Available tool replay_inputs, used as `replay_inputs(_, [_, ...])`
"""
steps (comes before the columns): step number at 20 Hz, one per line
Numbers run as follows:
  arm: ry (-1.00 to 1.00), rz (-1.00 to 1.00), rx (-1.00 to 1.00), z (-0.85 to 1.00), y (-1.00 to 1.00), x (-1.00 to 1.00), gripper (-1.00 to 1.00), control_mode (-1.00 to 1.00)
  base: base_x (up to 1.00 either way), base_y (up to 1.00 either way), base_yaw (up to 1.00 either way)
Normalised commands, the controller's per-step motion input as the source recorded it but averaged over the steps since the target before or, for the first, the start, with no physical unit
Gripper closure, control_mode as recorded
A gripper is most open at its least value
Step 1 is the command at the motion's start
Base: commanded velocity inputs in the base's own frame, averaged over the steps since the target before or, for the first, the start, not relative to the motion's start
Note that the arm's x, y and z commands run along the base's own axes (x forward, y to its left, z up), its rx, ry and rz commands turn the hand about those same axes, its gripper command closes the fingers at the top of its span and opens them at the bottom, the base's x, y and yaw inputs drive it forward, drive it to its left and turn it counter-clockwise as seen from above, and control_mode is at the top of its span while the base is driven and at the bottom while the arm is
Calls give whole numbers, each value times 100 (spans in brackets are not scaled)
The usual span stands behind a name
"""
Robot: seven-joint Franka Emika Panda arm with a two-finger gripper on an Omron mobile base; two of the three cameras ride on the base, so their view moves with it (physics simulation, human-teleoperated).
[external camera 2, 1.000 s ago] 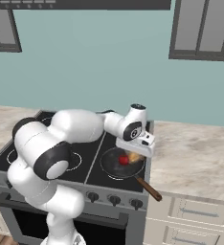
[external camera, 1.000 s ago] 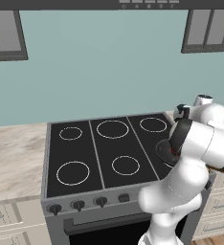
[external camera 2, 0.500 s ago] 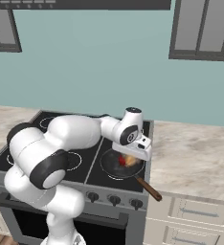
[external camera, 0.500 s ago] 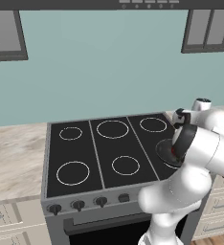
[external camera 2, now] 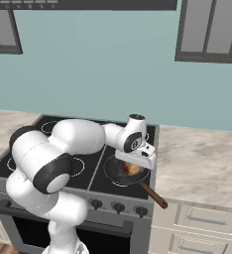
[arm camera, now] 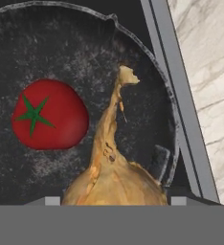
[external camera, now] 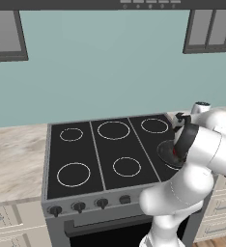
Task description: Place the pan on the front right burner on the stove. Then place the tomato and the onion in the pan and turn on the front right burner.
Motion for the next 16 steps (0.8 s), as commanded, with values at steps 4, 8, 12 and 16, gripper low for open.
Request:
replay_inputs(4, [3, 0, 0, -14, 10, 0, 100, -100, 0, 0, 0])
replay_inputs(8, [5, 0, 0, -21, 13, 0, 100, -100, 0, 0, 0])
replay_inputs(12, [5, 0, 0, -21, 13, -1, 100, -100, 0, 0, 0])
replay_inputs(16, [6, 0, 0, -20, 10, 0, 100, -100, 0, 0, 0])
